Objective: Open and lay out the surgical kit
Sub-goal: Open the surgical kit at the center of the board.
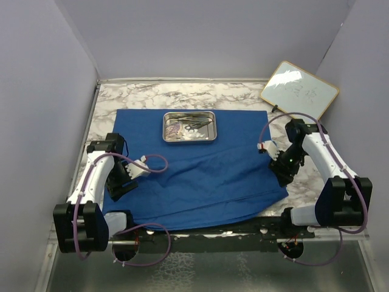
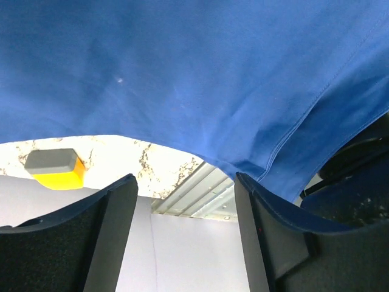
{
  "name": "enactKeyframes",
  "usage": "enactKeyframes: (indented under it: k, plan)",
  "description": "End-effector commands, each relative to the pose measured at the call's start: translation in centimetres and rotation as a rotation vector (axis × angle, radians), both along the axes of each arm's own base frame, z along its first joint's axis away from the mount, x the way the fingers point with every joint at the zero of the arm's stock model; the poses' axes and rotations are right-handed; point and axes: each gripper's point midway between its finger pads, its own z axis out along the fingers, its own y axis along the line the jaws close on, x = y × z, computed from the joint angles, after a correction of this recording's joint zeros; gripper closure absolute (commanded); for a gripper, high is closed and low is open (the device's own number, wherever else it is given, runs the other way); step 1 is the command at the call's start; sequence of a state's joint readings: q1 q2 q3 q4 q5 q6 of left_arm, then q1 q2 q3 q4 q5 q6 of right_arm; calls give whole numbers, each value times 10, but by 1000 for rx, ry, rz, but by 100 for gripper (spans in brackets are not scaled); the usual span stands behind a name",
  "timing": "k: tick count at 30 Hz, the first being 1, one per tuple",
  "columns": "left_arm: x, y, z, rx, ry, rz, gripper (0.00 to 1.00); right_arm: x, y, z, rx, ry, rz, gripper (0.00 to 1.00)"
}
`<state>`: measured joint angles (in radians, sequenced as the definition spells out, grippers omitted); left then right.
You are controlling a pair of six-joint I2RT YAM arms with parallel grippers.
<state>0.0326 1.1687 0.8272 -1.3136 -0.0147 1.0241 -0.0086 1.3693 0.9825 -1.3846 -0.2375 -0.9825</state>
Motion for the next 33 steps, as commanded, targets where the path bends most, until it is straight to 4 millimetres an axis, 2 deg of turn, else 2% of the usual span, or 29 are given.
enactKeyframes:
  k: [1,3,8,12,15,17,21,25,28,33]
  plan:
    - [15,-13,15,-92,-40,-58,25,19,21,22,137,-83,25,51]
    - [22,-19,22,-130,-61,-73,18,26,26,28,163,-111,27,51]
    - [52,-37,45,-234,-187,-108,14,51,45,53,272,-198,21,50]
    - [97,-57,67,-333,-360,-66,12,91,64,73,376,-288,-52,50]
    - [135,-68,78,-396,-463,32,12,126,70,79,408,-361,-129,51]
    - [154,-73,82,-432,-506,108,12,145,71,78,415,-393,-175,51]
    - [171,-80,76,-479,-522,176,12,150,67,59,384,-366,-196,52]
    - [202,-72,65,-457,-626,306,12,168,58,44,330,-436,-248,52]
    - [223,-71,60,-471,-675,409,12,193,63,47,372,-491,-321,52]
    - [265,-66,63,-495,-774,518,14,244,71,51,440,-564,-460,53]
